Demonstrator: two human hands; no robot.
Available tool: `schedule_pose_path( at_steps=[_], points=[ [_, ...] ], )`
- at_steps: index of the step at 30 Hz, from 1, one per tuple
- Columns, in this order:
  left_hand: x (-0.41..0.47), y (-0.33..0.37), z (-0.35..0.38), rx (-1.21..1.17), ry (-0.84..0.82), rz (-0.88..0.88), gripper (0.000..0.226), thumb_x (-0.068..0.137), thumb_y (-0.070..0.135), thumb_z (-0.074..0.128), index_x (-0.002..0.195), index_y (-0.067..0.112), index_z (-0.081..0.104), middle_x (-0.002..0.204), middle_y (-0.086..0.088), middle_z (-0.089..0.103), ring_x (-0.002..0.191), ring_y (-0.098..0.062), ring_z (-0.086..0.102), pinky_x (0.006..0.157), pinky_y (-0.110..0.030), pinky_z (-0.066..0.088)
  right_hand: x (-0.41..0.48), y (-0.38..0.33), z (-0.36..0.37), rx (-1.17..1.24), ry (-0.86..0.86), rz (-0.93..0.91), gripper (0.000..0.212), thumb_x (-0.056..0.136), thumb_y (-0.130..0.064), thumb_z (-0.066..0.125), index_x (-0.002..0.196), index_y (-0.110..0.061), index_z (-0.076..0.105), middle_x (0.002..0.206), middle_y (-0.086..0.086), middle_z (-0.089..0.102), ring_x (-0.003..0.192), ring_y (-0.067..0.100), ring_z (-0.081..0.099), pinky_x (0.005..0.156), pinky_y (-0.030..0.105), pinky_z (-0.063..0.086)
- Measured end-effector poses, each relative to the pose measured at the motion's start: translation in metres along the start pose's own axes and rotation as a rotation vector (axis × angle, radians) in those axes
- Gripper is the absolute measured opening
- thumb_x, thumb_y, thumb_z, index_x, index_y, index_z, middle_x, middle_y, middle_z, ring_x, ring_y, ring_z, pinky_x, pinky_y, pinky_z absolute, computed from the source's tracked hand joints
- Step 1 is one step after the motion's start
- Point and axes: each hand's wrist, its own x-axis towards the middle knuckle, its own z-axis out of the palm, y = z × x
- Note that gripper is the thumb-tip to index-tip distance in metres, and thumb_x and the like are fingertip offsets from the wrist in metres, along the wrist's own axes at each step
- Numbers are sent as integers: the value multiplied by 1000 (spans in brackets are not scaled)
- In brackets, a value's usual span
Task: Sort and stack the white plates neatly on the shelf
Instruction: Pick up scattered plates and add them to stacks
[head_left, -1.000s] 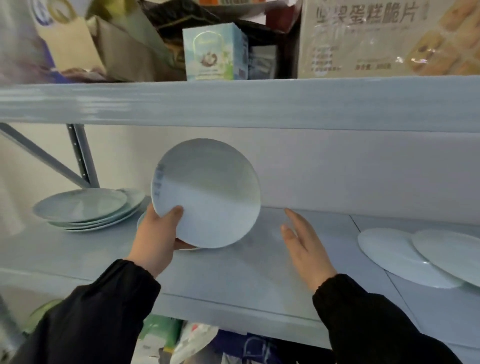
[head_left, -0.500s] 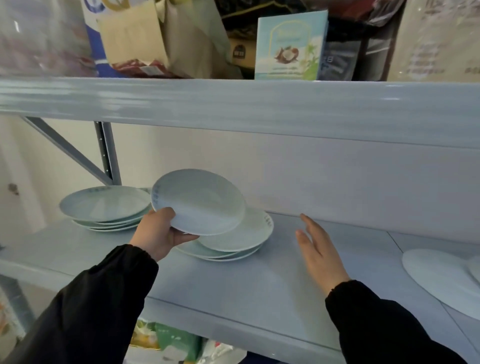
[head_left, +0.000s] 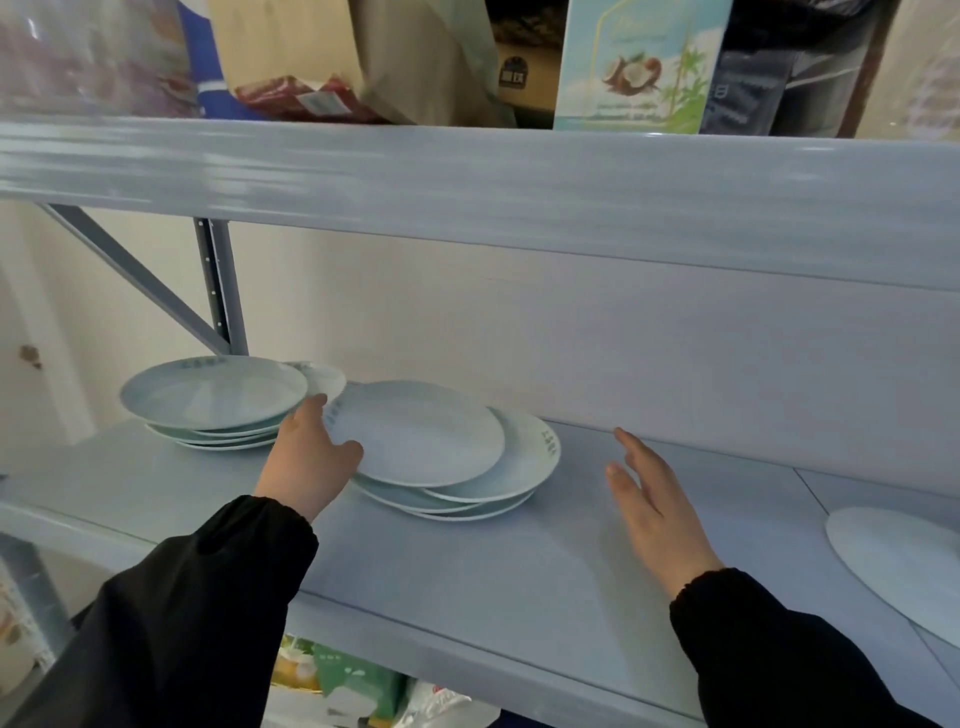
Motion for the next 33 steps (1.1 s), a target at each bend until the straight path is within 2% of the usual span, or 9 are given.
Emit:
schedule_pose_path(
  at_steps=[2, 7, 12, 16, 20, 22, 25, 29, 33],
  points=[
    [-3, 0, 1, -31, -3, 1, 55, 84, 12, 59, 137, 12, 42, 128, -4, 50, 112, -27, 54, 82, -31, 39, -1, 0, 0, 1, 3, 0, 56, 96, -54, 42, 148, -35, 32, 152, -12, 32, 139, 3, 29, 115, 33, 26],
    [-9, 0, 1, -66, -8, 41, 23, 86, 10, 54, 102, 25, 47, 97, 8, 60, 82, -23, 63, 66, -31, 43, -1, -2, 0, 7, 9, 2, 55, 97, -51, 43, 148, -35, 32, 152, -11, 32, 139, 4, 30, 115, 34, 26],
    [-9, -4, -1, -90, -14, 14, 15, 86, 16, 54, 99, 22, 53, 96, 3, 62, 81, -28, 64, 78, -43, 52, -3, -2, 0, 15, 26, -7, 78, 79, -71, 35, 148, -35, 33, 150, -12, 34, 138, 4, 31, 116, 36, 28],
    [-12, -4, -3, -111, -25, -20, 26, 85, 25, 54, 111, 24, 54, 106, 2, 62, 89, -25, 64, 86, -48, 53, -3, -3, 0, 11, 24, -1, 53, 98, -48, 43, 148, -34, 33, 151, -9, 34, 139, 5, 31, 116, 37, 27],
    [-14, -4, -5, -141, -17, -20, 30, 87, 27, 53, 117, 24, 56, 112, 8, 62, 94, -19, 62, 87, -42, 51, -3, -3, 0, -9, 22, -4, 51, 99, -42, 42, 148, -33, 33, 151, -9, 34, 139, 6, 31, 116, 37, 27],
    [-13, -5, -6, -110, 4, -4, 43, 89, 28, 53, 131, 18, 53, 126, 5, 58, 108, -19, 57, 91, -34, 43, -3, -2, 0, -21, 22, -10, 51, 99, -42, 42, 149, -32, 33, 151, -9, 34, 139, 6, 31, 116, 35, 26],
    [-11, -6, -7, -63, 63, 27, 56, 91, 31, 54, 142, 14, 42, 144, -5, 47, 132, -22, 43, 105, -36, 36, -4, -1, 0, -22, 21, -13, 50, 100, -41, 42, 148, -33, 33, 151, -10, 34, 139, 6, 31, 115, 34, 26],
    [-15, 5, -5, 14, 164, 157, 55, 91, 31, 55, 142, 16, 42, 146, -6, 42, 136, -24, 34, 109, -39, 30, -5, 1, -2, -60, 19, -35, 50, 100, -40, 41, 148, -31, 32, 152, -8, 33, 139, 6, 29, 113, 29, 24],
    [-24, 25, 8, 97, 288, 424, 49, 88, 18, 58, 135, 10, 48, 138, -9, 49, 133, -28, 33, 111, -41, 28, -10, 3, -6, -101, 22, -48, 51, 100, -40, 41, 149, -28, 32, 155, -7, 30, 139, 4, 26, 111, 22, 19]
  ],
)
